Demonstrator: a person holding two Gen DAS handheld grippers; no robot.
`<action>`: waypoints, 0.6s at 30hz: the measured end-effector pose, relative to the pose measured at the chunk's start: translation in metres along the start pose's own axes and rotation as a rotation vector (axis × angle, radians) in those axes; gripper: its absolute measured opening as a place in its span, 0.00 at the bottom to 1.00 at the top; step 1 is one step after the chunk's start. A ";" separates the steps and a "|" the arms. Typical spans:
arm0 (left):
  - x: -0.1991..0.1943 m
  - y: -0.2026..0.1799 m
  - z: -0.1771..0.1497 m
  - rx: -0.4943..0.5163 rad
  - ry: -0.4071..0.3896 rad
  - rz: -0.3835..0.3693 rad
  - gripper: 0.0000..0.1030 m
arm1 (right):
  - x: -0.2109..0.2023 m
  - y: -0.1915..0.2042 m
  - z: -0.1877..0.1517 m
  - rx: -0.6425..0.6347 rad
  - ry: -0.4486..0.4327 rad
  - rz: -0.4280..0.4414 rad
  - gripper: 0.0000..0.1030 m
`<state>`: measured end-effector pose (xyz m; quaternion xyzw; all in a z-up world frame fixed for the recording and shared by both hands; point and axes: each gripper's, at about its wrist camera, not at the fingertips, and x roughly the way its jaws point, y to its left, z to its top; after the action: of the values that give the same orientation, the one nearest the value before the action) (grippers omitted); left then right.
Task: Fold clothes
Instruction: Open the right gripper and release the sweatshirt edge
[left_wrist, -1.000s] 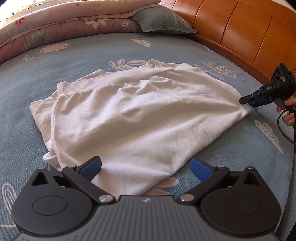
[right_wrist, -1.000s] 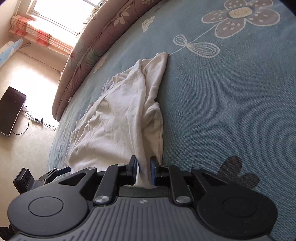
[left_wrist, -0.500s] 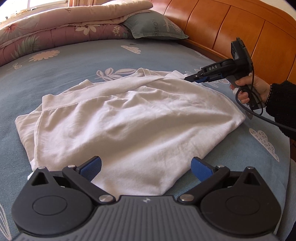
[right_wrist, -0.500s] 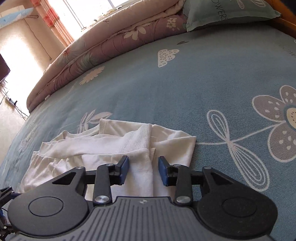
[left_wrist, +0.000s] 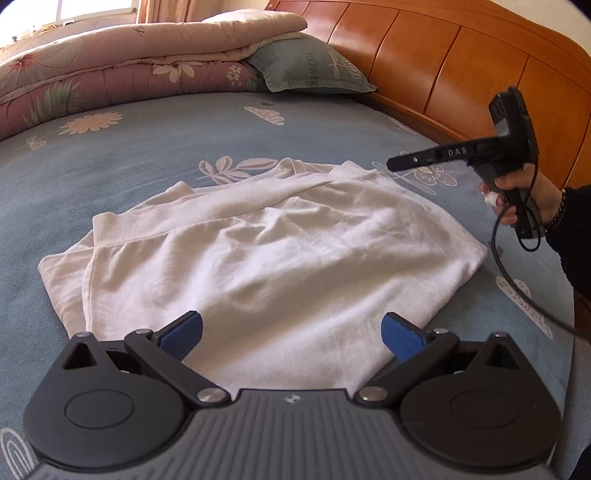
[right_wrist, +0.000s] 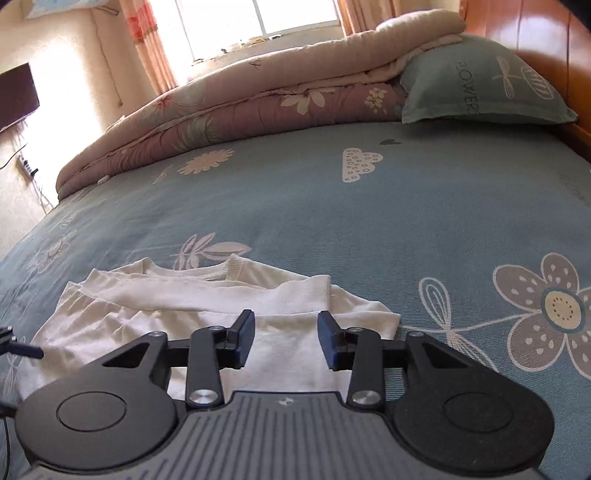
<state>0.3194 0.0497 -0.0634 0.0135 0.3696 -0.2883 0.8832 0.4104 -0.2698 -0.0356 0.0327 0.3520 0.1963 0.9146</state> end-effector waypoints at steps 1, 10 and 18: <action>0.005 0.002 0.008 -0.007 -0.020 -0.002 0.99 | 0.004 0.014 -0.001 -0.068 0.017 -0.009 0.55; 0.073 0.033 0.024 -0.070 0.030 0.097 0.99 | 0.060 0.049 -0.021 -0.195 0.124 0.002 1.00; 0.024 0.006 0.012 -0.006 0.019 0.085 0.99 | 0.017 0.080 -0.023 -0.266 0.107 -0.025 1.00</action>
<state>0.3438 0.0400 -0.0715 0.0292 0.3779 -0.2495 0.8911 0.3799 -0.1913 -0.0478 -0.1037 0.3715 0.2314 0.8931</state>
